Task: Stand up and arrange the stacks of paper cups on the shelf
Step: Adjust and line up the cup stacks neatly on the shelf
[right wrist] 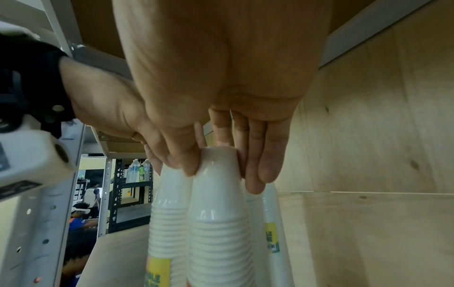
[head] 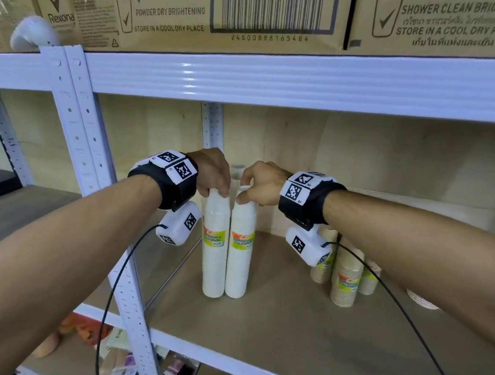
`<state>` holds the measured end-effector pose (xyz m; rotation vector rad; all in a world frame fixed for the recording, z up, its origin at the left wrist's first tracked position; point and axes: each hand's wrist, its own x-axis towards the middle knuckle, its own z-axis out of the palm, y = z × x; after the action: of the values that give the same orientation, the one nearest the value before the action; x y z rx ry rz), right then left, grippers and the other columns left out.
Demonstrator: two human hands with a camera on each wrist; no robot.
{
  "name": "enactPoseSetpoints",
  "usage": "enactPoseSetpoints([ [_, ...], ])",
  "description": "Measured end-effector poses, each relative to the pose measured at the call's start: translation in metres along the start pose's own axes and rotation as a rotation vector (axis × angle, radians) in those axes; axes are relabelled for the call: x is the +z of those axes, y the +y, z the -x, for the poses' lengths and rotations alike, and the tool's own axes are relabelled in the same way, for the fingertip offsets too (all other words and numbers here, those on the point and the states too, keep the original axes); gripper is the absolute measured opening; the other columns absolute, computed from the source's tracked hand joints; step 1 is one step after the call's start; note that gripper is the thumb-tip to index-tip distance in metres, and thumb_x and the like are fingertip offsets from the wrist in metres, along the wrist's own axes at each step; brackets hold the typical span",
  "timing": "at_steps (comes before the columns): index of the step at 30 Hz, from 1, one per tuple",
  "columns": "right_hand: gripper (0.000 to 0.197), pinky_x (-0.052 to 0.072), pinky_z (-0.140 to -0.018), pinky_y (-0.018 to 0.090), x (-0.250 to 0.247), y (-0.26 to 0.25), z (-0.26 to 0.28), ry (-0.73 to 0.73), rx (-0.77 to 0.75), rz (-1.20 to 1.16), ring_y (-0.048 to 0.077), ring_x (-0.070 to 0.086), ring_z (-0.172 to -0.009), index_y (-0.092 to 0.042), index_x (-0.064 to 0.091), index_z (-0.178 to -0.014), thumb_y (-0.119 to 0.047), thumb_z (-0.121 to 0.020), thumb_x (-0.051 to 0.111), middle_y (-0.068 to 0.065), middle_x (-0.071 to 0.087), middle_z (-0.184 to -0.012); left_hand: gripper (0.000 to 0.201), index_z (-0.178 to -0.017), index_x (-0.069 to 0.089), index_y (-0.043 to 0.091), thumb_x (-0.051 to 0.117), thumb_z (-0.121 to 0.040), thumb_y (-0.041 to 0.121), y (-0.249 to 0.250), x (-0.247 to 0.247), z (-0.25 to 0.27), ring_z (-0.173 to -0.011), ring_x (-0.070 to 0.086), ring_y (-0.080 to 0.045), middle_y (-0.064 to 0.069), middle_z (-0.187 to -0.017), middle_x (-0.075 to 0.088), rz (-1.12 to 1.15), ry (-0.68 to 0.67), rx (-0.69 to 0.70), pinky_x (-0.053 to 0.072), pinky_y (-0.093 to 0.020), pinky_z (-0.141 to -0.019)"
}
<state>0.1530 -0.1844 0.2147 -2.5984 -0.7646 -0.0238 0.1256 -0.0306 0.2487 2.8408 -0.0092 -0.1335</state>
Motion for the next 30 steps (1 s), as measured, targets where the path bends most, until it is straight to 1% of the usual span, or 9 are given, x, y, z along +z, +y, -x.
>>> enactPoseSetpoints([
  [3,0.034,0.043,-0.057,0.022,-0.01,0.008,0.004,0.013,0.041,0.015,0.018,0.06,-0.07,-0.012,0.066,-0.103,-0.032,-0.077,0.075,0.001,0.061,-0.083,0.033,-0.112,0.071,0.011,0.077,-0.08,0.018,0.012,-0.005,-0.005,-0.083,0.071,-0.024,-0.006,-0.111,0.069,0.029,-0.005,0.036,0.06,-0.031,-0.077],
  [6,0.035,0.05,-0.063,0.026,-0.022,0.018,0.008,0.036,0.091,0.016,0.019,0.063,-0.068,-0.014,0.067,-0.1,-0.035,-0.074,0.077,0.0,0.062,-0.079,0.027,-0.106,0.072,0.009,0.077,-0.08,0.016,0.024,-0.009,-0.013,-0.078,0.069,-0.019,-0.007,-0.11,0.069,0.069,-0.011,0.085,0.059,-0.024,-0.065],
  [9,0.035,0.05,-0.066,0.027,-0.037,0.03,0.011,0.061,0.122,0.047,0.019,0.063,-0.071,-0.016,0.066,-0.101,-0.035,-0.073,0.077,-0.002,0.059,-0.073,0.024,-0.102,0.072,0.011,0.077,-0.08,0.017,0.041,-0.011,-0.02,-0.084,0.071,-0.023,-0.007,-0.108,0.069,0.072,0.007,0.123,0.059,-0.03,-0.072],
  [11,0.035,0.049,-0.066,0.027,-0.044,0.04,0.012,0.072,0.138,0.072,0.02,0.064,-0.074,-0.014,0.067,-0.102,-0.034,-0.074,0.077,-0.001,0.061,-0.076,0.025,-0.103,0.073,0.011,0.076,-0.08,0.019,0.052,-0.01,-0.026,-0.076,0.07,-0.021,-0.006,-0.101,0.07,0.054,0.045,0.137,0.058,-0.03,-0.068],
  [14,0.042,0.051,-0.072,0.027,-0.051,0.054,0.011,0.101,0.157,0.08,0.02,0.065,-0.086,-0.014,0.066,-0.11,-0.033,-0.075,0.077,0.002,0.063,-0.1,0.026,-0.103,0.074,0.01,0.076,-0.078,0.017,0.066,-0.006,-0.038,-0.07,0.065,-0.014,-0.003,-0.093,0.071,0.027,0.121,0.162,0.053,-0.025,-0.055],
  [18,0.043,0.049,-0.074,0.027,-0.056,0.072,0.007,0.157,0.201,0.095,0.022,0.061,-0.097,-0.012,0.064,-0.115,-0.029,-0.078,0.076,0.004,0.059,-0.11,0.033,-0.11,0.072,0.003,0.074,-0.08,0.015,0.08,0.004,-0.062,-0.097,0.069,-0.024,-0.009,-0.11,0.07,0.024,0.164,0.187,0.06,-0.037,-0.081],
  [21,0.043,0.046,-0.072,0.027,-0.054,0.086,-0.002,0.203,0.237,0.084,0.024,0.061,-0.099,-0.011,0.063,-0.115,-0.029,-0.078,0.075,0.007,0.06,-0.114,0.031,-0.112,0.07,0.008,0.071,-0.083,0.016,0.086,0.014,-0.08,-0.097,0.062,-0.019,-0.005,-0.105,0.065,0.007,0.256,0.204,0.05,-0.027,-0.081],
  [24,0.038,0.045,-0.072,0.027,-0.05,0.1,-0.012,0.243,0.265,0.076,0.025,0.062,-0.099,-0.011,0.063,-0.111,-0.029,-0.079,0.074,0.008,0.062,-0.114,0.032,-0.115,0.069,0.007,0.069,-0.083,0.013,0.092,0.026,-0.101,-0.109,0.062,-0.023,-0.008,-0.118,0.065,0.031,0.296,0.197,0.051,-0.029,-0.088],
  [30,0.037,0.054,-0.086,0.037,-0.04,0.122,-0.03,0.28,0.306,0.042,0.027,0.061,-0.104,-0.014,0.061,-0.111,-0.03,-0.079,0.07,0.009,0.062,-0.118,0.036,-0.117,0.066,0.006,0.068,-0.081,0.007,0.099,0.047,-0.141,-0.109,0.062,-0.023,-0.007,-0.122,0.063,0.093,0.283,0.169,0.053,-0.031,-0.087],
])
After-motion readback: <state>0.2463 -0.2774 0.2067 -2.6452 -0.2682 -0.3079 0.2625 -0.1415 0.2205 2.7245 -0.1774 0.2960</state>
